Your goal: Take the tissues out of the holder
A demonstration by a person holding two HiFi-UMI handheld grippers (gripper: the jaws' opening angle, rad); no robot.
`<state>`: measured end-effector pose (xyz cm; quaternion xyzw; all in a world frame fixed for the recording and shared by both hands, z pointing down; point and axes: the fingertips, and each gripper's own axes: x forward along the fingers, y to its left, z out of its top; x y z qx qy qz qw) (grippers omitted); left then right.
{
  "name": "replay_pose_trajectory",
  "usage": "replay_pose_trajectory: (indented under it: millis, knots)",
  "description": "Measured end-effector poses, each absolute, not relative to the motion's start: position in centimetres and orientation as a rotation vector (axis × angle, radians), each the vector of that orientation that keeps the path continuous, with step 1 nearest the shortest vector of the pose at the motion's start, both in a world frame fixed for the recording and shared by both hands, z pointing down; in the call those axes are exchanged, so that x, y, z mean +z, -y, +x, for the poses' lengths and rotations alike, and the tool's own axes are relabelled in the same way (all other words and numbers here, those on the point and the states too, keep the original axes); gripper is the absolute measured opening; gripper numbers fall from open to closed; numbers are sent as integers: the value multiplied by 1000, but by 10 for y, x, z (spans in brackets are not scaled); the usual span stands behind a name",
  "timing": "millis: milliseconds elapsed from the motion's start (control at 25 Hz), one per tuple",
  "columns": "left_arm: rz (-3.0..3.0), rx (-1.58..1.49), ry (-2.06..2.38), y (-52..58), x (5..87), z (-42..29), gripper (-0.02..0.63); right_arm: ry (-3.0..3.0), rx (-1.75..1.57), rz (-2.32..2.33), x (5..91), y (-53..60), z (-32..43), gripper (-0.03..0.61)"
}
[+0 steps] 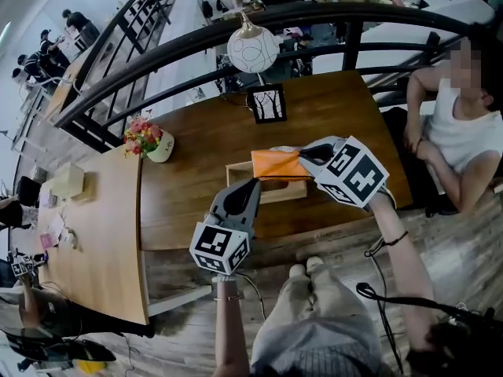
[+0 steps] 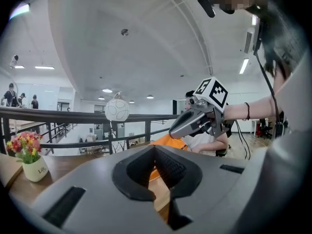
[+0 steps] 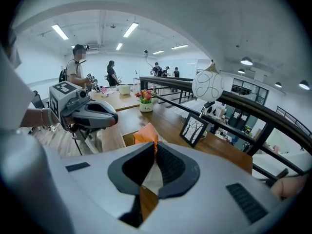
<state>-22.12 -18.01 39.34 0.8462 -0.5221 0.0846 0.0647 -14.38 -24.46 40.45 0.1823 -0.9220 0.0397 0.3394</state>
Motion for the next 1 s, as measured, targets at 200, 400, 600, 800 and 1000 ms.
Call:
replay_pose_trajectory:
  millis: [200, 400, 600, 800, 1000]
  knots:
    - [2628, 217, 1495, 186, 387, -200, 8, 2400, 112, 588, 390, 250, -115, 29]
    - [2693, 196, 1412, 189, 381, -174, 8, 2385, 117, 687, 378, 251, -85, 29]
    - [2719, 180, 1349, 192, 380, -149, 8, 2345, 151, 765, 384, 257, -48, 29]
    - [2711, 169, 1304, 200, 386, -118, 8, 2315, 210, 802, 400, 267, -15, 29]
    - [2708, 174, 1257, 208, 394, -77, 8, 2290, 253, 822, 418, 279, 14, 29]
